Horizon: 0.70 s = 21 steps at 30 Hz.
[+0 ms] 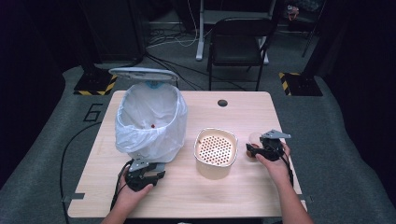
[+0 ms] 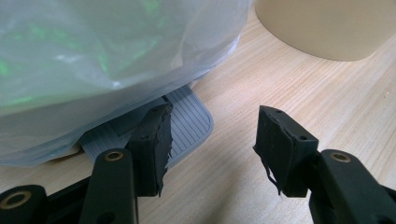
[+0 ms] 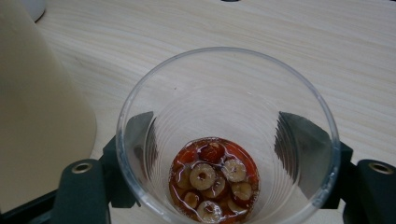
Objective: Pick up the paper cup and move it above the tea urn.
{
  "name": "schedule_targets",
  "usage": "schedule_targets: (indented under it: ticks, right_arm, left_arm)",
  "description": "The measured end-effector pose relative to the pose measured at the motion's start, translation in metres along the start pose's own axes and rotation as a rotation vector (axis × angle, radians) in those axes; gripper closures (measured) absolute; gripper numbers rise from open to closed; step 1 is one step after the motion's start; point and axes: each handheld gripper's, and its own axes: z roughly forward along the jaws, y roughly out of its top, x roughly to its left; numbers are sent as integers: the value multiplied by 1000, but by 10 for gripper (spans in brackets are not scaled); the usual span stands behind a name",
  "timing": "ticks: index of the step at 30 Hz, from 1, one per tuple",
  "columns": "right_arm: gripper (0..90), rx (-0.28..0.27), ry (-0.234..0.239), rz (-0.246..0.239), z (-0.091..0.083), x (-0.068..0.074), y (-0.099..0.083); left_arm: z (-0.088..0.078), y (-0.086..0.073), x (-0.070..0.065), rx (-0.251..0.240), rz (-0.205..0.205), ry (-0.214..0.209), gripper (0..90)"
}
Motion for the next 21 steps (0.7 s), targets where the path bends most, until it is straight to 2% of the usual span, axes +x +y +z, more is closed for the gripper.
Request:
schedule_targets:
  ticks: [6,12,16,21]
  right_arm:
    - [332,-1,8,-11,0,-1,0]
    - [368,2,34,-61,0,0,2]
    - [372,13,53,-73,-1,2,4]
    - [380,-24,81,-95,-9,3,11]
  left_arm:
    - [0,0,0,0,0,0,455]
    - [0,0,0,0,0,1,455]
    - [0,0,0,0,1,1,455]
    - [0,0,0,0,1,1,456]
